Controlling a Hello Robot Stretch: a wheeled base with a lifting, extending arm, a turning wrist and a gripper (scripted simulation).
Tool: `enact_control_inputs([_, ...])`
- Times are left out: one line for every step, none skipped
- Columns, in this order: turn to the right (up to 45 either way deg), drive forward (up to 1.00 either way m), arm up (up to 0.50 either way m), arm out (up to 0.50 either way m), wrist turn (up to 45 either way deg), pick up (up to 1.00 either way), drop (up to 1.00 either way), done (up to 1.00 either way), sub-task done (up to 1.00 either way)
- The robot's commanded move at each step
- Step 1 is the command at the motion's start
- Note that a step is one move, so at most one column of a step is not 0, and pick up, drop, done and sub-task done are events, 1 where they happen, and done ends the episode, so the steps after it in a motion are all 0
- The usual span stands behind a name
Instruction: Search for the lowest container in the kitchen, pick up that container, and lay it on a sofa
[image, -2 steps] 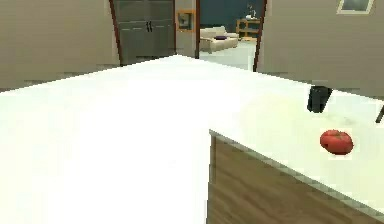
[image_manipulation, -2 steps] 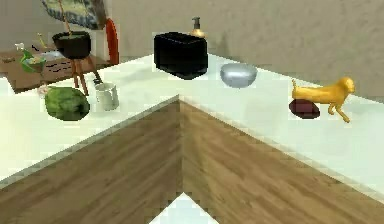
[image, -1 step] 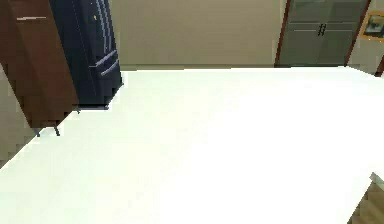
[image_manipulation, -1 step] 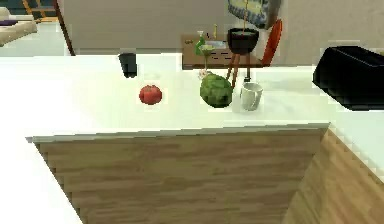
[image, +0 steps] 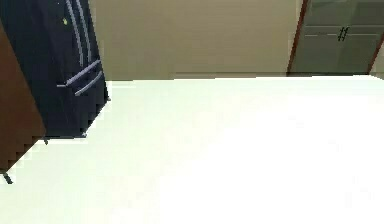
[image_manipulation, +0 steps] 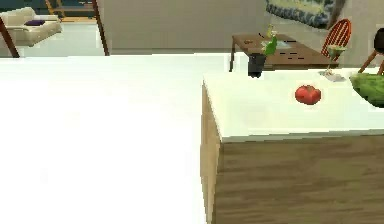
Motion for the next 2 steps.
enact_control_inputs([36.0, 0.00, 0.00, 0.00, 0.0, 0.00, 0.00, 0.00, 0.00])
enact_control_inputs([0.0, 0.45, 0.00, 0.00, 0.0, 0.00, 0.00, 0.00, 0.00])
